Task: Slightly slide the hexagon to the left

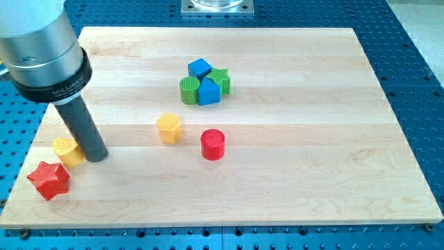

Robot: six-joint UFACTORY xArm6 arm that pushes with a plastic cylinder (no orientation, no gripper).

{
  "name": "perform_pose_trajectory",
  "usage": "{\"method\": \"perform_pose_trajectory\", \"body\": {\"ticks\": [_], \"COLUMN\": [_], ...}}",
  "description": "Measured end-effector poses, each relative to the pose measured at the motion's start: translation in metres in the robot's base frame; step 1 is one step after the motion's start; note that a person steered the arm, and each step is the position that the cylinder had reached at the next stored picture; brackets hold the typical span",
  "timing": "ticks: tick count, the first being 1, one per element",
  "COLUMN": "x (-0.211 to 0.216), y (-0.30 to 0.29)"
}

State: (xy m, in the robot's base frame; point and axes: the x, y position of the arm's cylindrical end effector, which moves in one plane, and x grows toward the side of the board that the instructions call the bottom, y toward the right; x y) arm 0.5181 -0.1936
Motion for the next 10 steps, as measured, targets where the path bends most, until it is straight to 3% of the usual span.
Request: {"method": "perform_pose_trajectory", "body": {"ticks": [1, 2, 4, 5, 6, 7, 8, 10], "x": [-0.001, 0.008, -0.030, -0.064, -0.066, -0.081, -0.040, -0.029], "y": [0.000, 0.040, 0.164, 0.121, 0.100, 0.136, 0.131, 0.097]}}
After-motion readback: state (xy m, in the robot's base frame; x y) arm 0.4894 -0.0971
